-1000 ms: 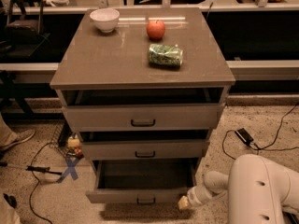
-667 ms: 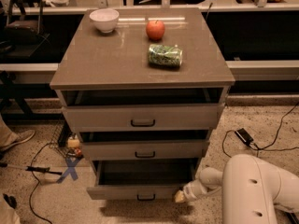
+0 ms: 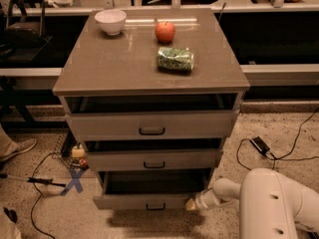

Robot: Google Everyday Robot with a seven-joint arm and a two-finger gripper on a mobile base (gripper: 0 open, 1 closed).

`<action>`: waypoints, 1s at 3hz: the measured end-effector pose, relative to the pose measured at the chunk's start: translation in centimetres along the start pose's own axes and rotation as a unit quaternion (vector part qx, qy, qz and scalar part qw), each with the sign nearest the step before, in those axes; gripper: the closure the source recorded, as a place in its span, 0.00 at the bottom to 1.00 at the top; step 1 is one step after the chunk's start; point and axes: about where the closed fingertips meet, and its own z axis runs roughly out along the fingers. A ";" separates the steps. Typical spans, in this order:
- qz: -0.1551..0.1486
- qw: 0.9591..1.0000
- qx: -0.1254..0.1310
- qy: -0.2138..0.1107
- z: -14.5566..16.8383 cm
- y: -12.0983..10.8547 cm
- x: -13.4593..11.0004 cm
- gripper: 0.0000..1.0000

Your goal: Close bottom drawer

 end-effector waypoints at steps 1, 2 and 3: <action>-0.001 1.000 0.000 -0.002 0.0 0.0 -0.1 1.00; -0.020 0.999 -0.009 -0.034 0.2 0.4 -3.6 1.00; -0.047 0.996 -0.022 -0.076 0.4 1.2 -8.2 1.00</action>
Offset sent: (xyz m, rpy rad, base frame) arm 0.1659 0.0332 0.0431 0.1192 -0.3712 0.0086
